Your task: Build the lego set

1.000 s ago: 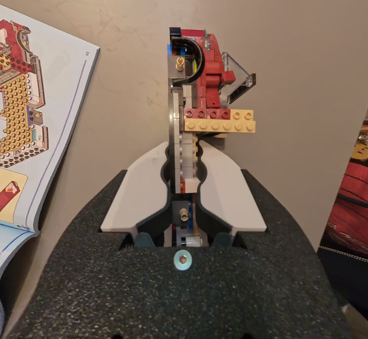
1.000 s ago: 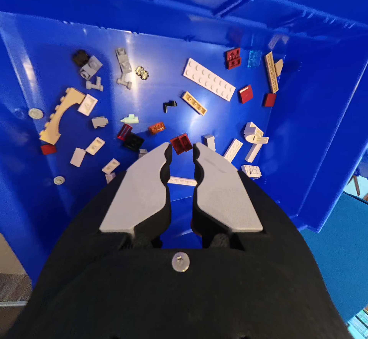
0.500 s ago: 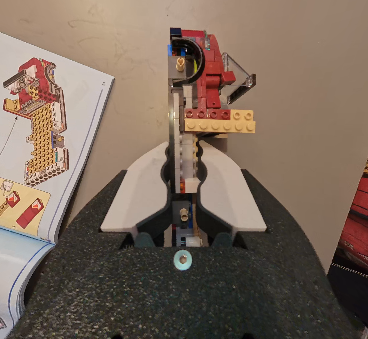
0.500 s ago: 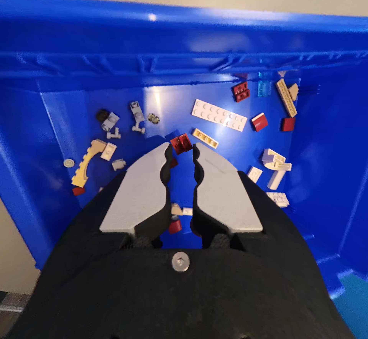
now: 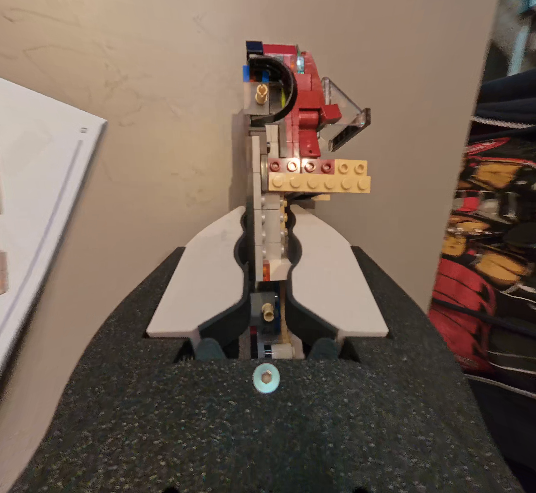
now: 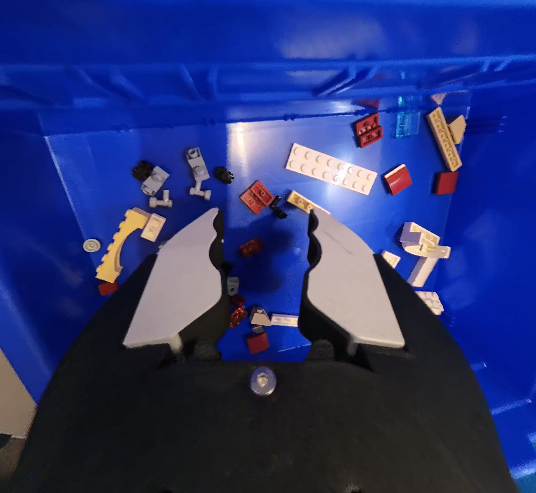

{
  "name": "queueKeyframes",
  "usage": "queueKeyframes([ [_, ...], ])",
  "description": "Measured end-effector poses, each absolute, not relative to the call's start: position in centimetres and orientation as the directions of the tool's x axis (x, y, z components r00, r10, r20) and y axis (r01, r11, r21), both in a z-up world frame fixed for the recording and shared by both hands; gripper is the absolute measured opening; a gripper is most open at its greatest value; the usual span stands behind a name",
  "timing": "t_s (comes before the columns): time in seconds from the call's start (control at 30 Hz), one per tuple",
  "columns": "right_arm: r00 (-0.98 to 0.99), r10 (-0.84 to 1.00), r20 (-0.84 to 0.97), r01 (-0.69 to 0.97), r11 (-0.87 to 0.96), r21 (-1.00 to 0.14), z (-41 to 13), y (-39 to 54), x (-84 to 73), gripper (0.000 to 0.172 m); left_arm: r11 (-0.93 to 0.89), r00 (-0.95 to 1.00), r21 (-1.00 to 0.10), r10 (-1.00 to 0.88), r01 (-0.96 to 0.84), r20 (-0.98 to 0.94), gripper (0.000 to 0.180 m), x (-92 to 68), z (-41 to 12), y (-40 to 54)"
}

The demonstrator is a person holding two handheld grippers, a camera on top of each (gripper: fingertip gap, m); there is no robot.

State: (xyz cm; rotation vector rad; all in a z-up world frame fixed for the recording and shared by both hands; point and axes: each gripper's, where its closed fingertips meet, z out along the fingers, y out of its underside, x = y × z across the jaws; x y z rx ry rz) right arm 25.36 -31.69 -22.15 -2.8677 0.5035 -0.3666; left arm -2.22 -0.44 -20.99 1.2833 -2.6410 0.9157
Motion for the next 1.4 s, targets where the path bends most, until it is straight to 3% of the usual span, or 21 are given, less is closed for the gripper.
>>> queueKeyframes([
  [0.13, 0.877, -0.340, 0.341, -0.275, -0.935, -0.226, -21.0, -32.7, 26.6, 0.069, 0.419, -0.618, -0.465, -0.638, -0.780, 0.460, 0.022, -2.6, -21.1, -1.8],
  [0.33, 0.786, -0.265, 0.559, -0.178, -0.962, -0.206, -16.9, -34.3, 27.7, 0.074, 0.379, -0.589, -0.459, -0.619, -0.804, 0.519, 0.023, -1.8, -21.2, -1.7],
  [0.63, 0.743, -0.251, 0.621, -0.072, -0.952, -0.298, -14.0, -33.8, 25.8, 0.069, 0.342, -0.585, -0.505, -0.658, -0.792, 0.473, 0.045, 0.4, -22.0, -1.0],
  [0.83, 0.753, -0.244, 0.611, -0.025, -0.939, -0.343, -13.0, -32.4, 23.0, 0.068, 0.321, -0.594, -0.538, -0.651, -0.779, 0.472, 0.045, 0.8, -22.0, -0.9],
  [1.2, 0.783, -0.201, 0.589, 0.078, -0.907, -0.414, -11.5, -27.5, 17.5, 0.067, 0.432, -0.651, -0.611, -0.735, -0.663, 0.188, 0.086, 1.6, -22.3, 1.2],
  [1.4, 0.820, -0.212, 0.532, 0.116, -0.848, -0.517, -11.3, -20.6, 13.4, 0.066, 0.374, -0.578, -0.749, -0.816, -0.547, 0.015, 0.091, 1.6, -16.8, 2.3],
])
